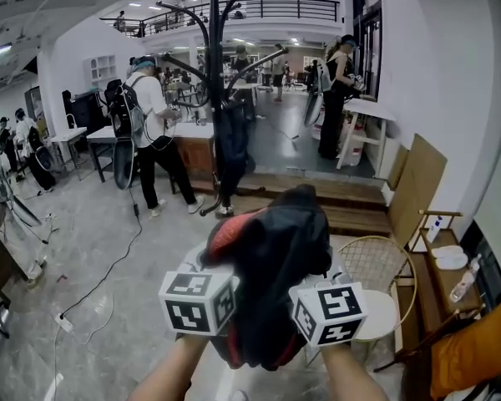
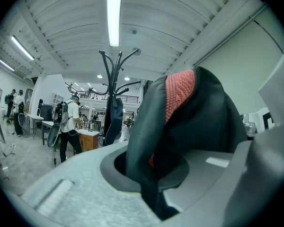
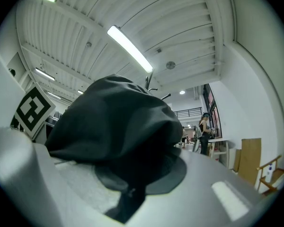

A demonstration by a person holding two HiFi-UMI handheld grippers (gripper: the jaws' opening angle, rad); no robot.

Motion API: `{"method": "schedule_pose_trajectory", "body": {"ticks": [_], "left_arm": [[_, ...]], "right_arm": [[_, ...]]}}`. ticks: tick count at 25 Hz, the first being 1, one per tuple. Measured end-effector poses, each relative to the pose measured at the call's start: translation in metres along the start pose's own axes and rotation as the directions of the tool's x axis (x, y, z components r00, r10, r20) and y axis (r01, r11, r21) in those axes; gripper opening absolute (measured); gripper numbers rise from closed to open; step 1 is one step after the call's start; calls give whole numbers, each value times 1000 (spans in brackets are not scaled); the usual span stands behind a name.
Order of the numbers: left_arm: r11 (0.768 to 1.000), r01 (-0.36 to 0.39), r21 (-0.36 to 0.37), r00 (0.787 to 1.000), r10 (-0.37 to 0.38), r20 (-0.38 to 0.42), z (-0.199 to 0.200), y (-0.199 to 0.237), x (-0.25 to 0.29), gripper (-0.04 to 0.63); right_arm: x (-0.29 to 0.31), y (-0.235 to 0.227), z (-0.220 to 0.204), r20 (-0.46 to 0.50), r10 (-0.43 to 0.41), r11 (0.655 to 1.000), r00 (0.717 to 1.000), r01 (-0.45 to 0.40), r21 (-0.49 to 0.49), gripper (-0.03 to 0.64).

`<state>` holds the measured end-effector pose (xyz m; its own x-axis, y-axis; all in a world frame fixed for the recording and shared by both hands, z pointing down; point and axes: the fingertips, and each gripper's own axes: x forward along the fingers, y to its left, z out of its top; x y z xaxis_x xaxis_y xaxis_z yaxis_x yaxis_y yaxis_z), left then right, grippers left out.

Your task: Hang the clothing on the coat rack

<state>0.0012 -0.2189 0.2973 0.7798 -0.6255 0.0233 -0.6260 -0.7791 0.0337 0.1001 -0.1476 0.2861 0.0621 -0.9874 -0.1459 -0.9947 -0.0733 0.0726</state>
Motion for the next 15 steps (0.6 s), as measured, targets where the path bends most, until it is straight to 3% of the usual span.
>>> {"method": "schedule_pose_trajectory", "body": {"ticks": [15], "left_arm": [[996, 89, -18, 995, -89, 36, 25, 47, 85, 23]], "right_arm": [[94, -28, 11, 20, -62, 997, 998, 63, -43, 40]]}}
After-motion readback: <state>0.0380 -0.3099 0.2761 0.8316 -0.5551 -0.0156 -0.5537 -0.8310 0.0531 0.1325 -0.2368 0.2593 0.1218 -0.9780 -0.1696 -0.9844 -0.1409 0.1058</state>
